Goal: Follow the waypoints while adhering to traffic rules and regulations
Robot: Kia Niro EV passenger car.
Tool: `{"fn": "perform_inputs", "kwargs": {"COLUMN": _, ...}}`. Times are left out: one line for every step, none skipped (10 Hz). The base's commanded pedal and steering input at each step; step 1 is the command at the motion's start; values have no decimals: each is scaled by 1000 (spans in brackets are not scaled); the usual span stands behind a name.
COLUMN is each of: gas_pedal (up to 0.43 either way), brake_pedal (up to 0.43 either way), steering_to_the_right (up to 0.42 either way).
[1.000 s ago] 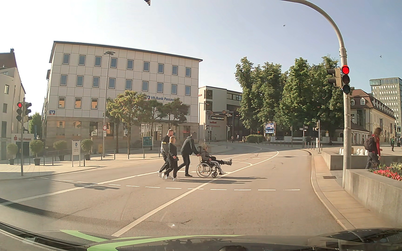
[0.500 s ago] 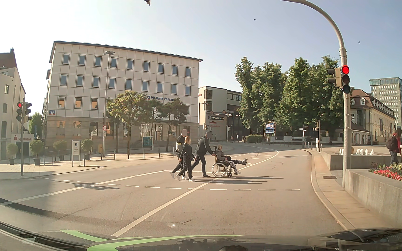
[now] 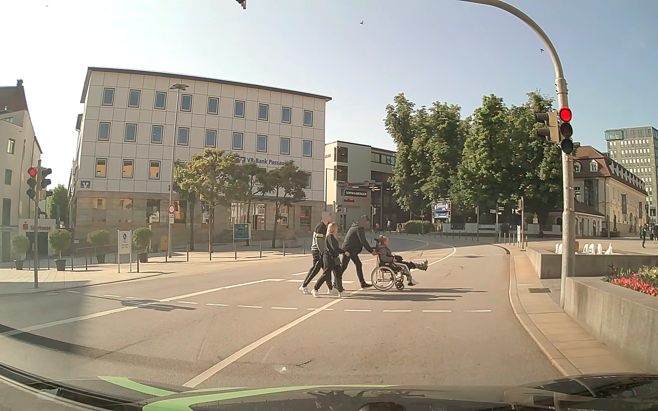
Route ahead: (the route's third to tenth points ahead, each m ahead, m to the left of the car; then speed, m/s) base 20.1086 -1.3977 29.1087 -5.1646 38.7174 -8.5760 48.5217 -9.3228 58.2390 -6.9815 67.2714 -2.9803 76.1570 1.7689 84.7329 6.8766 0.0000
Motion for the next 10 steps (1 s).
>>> {"fn": "perform_inputs", "kwargs": {"gas_pedal": 0, "brake_pedal": 262, "steering_to_the_right": 141}}
{"fn": "perform_inputs", "kwargs": {"gas_pedal": 0, "brake_pedal": 262, "steering_to_the_right": 141}}
{"fn": "perform_inputs", "kwargs": {"gas_pedal": 0, "brake_pedal": 262, "steering_to_the_right": 141}}
{"fn": "perform_inputs", "kwargs": {"gas_pedal": 0, "brake_pedal": 268, "steering_to_the_right": 141}}
{"fn": "perform_inputs", "kwargs": {"gas_pedal": 0, "brake_pedal": 262, "steering_to_the_right": 141}}
{"fn": "perform_inputs", "kwargs": {"gas_pedal": 0, "brake_pedal": 268, "steering_to_the_right": 141}}
{"fn": "perform_inputs", "kwargs": {"gas_pedal": 0, "brake_pedal": 262, "steering_to_the_right": 141}}
{"fn": "perform_inputs", "kwargs": {"gas_pedal": 0, "brake_pedal": 262, "steering_to_the_right": 141}}
{"fn": "perform_inputs", "kwargs": {"gas_pedal": 0, "brake_pedal": 268, "steering_to_the_right": 141}}
{"fn": "perform_inputs", "kwargs": {"gas_pedal": 0, "brake_pedal": 268, "steering_to_the_right": 141}}
